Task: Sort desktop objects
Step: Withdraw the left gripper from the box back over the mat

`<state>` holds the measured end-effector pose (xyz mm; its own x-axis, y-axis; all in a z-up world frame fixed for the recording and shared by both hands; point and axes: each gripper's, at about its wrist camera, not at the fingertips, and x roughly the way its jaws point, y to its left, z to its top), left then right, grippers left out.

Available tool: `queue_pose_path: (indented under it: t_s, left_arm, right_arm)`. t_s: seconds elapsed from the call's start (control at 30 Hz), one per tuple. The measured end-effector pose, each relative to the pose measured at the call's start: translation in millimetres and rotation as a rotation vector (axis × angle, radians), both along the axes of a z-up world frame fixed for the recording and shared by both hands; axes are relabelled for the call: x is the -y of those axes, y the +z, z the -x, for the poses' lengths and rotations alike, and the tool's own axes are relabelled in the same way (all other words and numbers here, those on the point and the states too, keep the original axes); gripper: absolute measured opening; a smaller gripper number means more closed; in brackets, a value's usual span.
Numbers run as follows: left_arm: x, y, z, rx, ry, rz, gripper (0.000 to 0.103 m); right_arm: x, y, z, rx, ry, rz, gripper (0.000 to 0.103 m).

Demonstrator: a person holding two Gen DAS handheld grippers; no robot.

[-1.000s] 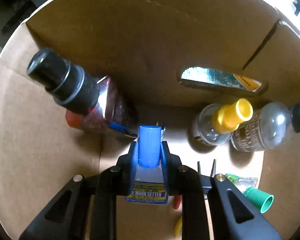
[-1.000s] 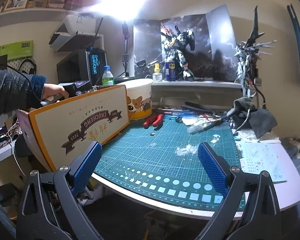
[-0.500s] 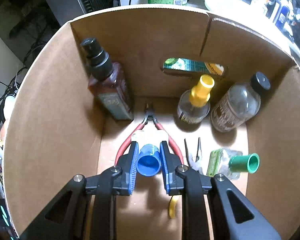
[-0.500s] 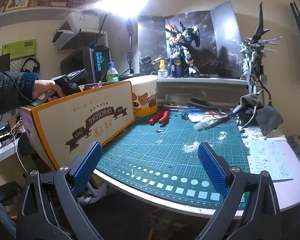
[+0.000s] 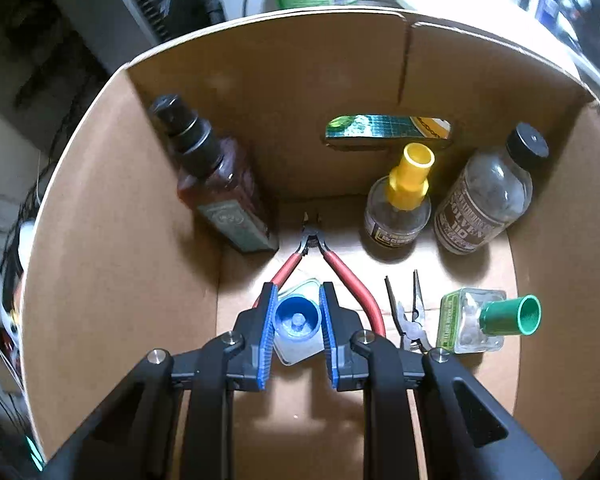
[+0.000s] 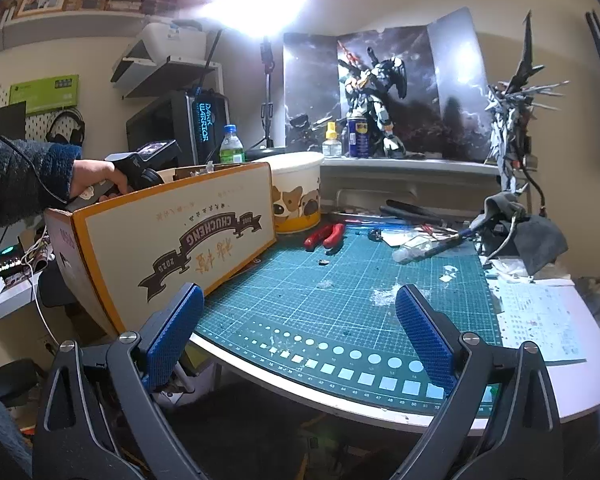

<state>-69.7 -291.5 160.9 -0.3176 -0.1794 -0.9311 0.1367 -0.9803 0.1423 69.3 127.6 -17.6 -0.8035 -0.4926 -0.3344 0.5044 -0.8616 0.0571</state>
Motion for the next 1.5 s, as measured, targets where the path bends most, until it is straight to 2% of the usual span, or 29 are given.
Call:
queue_pose_path:
  t_s: [0.23, 0.33, 0.37, 0.4, 0.5, 0.57, 0.6, 0.67, 0.73, 0.8, 0.87, 0.9, 0.93, 1.03, 1.13, 1.23, 1.3, 1.5]
  left_arm:
    - [3, 11, 2, 0.033, -0.009, 0.023, 0.023]
    - [0, 21, -3, 0.041, -0.003, 0.043, 0.042]
    - [-4, 29, -6, 0.026, -0.009, 0.051, 0.058]
    - [-8, 37, -9, 0.011, -0.016, 0.058, 0.069]
    - [-25, 75, -24, -0.068, -0.056, 0.076, 0.082]
    - [-52, 93, -38, -0.133, -0.086, 0.075, 0.084]
    - [-77, 81, -49, -0.178, -0.096, 0.047, 0.085]
    - [-53, 61, -46, -0.26, -0.104, 0.003, 0.088]
    - [-75, 7, -6, -0.37, -0.111, -0.013, 0.09]
    - [-98, -20, -6, -0.473, -0.128, -0.001, 0.094]
    - [-121, -20, -13, -0.573, -0.136, 0.022, 0.1]
    - [-131, -30, -20, -0.625, -0.138, 0.029, 0.103]
    - [-140, -35, -27, -0.675, -0.139, 0.033, 0.103]
    - [-154, -20, -58, -0.798, -0.131, 0.03, 0.103]
    - [-176, -25, -81, -0.855, -0.126, -0.002, 0.103]
    - [-200, -35, -93, -0.87, -0.158, -0.035, 0.103]
    - [-222, -39, -101, -0.871, -0.184, -0.054, 0.103]
    - [-272, -77, -112, -0.827, -0.264, -0.195, 0.103]
  right_arm:
    - [1, -2, 0, 0.005, 0.003, -0.006, 0.097]
    - [1, -3, 2, 0.013, 0.004, -0.002, 0.097]
    - [0, -4, 2, 0.017, 0.004, -0.001, 0.097]
    - [0, -4, 3, 0.02, 0.003, -0.001, 0.097]
    - [-2, -4, 4, 0.027, 0.002, 0.003, 0.097]
    - [-3, -4, 6, 0.033, -0.002, 0.003, 0.097]
    - [-4, -4, 7, 0.036, -0.006, 0.003, 0.097]
    - [-7, -3, 9, 0.044, -0.013, 0.007, 0.097]
    - [-9, -2, 10, 0.05, -0.028, 0.001, 0.097]
    - [-10, -1, 12, 0.053, -0.04, -0.006, 0.097]
    - [-12, 0, 12, 0.051, -0.05, -0.018, 0.097]
    - [-12, 1, 12, 0.051, -0.052, -0.022, 0.097]
    - [-13, 2, 11, 0.05, -0.057, -0.027, 0.097]
    - [-16, 5, 10, 0.043, -0.071, -0.039, 0.097]
    - [-21, 10, 10, 0.038, -0.089, -0.047, 0.097]
    - [-28, 15, 8, 0.032, -0.11, -0.057, 0.097]
    - [-34, 19, 7, 0.026, -0.126, -0.064, 0.097]
    - [-63, 20, 9, 0.054, -0.204, -0.06, 0.097]
